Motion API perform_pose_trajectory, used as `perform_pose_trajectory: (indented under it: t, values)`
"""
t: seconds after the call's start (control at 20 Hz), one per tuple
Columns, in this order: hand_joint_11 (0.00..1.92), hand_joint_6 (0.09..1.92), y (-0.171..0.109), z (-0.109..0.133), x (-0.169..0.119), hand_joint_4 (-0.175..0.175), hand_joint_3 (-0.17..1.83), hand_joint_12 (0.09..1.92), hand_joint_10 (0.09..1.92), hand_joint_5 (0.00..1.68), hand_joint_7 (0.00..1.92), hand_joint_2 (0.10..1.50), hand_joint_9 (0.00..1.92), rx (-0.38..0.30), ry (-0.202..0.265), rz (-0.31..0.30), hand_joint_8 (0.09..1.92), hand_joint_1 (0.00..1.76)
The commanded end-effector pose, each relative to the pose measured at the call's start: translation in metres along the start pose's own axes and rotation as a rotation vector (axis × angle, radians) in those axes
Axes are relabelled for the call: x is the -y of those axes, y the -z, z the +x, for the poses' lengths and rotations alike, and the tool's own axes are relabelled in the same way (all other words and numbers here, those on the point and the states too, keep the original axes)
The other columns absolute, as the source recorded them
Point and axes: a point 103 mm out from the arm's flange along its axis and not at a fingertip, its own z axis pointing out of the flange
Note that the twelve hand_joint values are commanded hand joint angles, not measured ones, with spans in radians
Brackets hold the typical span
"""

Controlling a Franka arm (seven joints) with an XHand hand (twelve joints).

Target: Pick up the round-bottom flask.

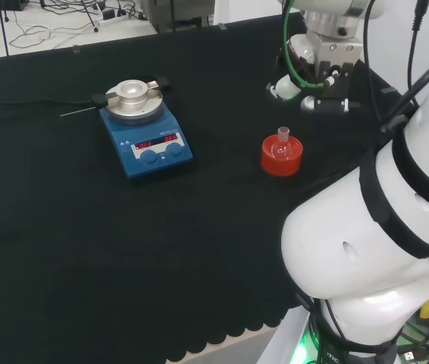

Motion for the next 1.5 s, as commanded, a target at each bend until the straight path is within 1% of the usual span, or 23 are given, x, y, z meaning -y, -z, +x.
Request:
perform_pose_trajectory:
  t: [0.05, 0.65, 0.75, 0.95, 1.2, 1.5]
  values:
    - [0.07, 0.62, -0.035, -0.009, -0.001, -0.036, 0.70, 1.41, 0.69, 0.69, 0.25, 0.64, 0.43, -0.001, -0.026, 0.034, 0.68, 0.95]
    - [0.06, 0.66, -0.067, -0.028, -0.005, -0.037, 0.71, 1.42, 0.70, 0.67, 0.26, 0.63, 0.43, -0.011, -0.049, 0.077, 0.69, 0.94]
    - [0.06, 0.66, -0.068, -0.026, -0.005, -0.037, 0.71, 1.42, 0.70, 0.67, 0.26, 0.63, 0.43, -0.002, -0.054, 0.075, 0.69, 0.94]
    - [0.06, 0.65, -0.082, -0.034, -0.006, -0.040, 0.70, 1.42, 0.70, 0.64, 0.26, 0.62, 0.43, -0.030, -0.059, 0.071, 0.69, 0.94]
    - [0.06, 0.64, -0.095, -0.045, -0.011, -0.043, 0.70, 1.42, 0.70, 0.58, 0.24, 0.62, 0.42, -0.038, -0.070, 0.098, 0.69, 0.92]
    - [0.05, 0.64, -0.111, -0.051, -0.015, -0.041, 0.69, 1.42, 0.70, 0.55, 0.23, 0.61, 0.41, -0.051, -0.073, 0.123, 0.69, 0.91]
